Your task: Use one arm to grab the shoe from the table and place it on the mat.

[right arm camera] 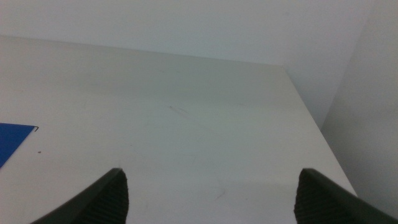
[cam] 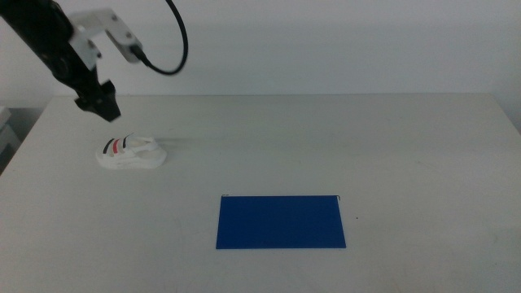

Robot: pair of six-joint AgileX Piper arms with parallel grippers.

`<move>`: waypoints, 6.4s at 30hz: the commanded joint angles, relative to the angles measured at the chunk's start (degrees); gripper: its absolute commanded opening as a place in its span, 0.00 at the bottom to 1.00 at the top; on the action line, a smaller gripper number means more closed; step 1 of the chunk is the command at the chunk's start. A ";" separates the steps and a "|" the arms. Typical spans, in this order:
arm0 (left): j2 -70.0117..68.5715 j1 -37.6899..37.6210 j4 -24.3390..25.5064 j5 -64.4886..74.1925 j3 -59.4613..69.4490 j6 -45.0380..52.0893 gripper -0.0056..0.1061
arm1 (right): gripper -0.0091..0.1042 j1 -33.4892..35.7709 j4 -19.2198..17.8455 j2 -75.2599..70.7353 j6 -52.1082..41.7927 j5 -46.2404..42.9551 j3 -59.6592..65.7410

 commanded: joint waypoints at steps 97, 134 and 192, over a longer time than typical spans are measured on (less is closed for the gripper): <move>6.80 -39.86 1.49 2.68 5.45 -10.06 0.04 | 0.77 -0.10 -0.46 0.15 -0.60 -4.19 0.29; -15.82 -39.68 12.08 1.83 1.20 -25.48 0.89 | 0.77 -0.10 -0.46 0.15 -0.60 -4.19 0.29; -119.23 -1.49 13.10 -67.75 114.74 -64.55 0.89 | 0.77 -0.10 -0.46 0.15 -0.60 -4.19 0.29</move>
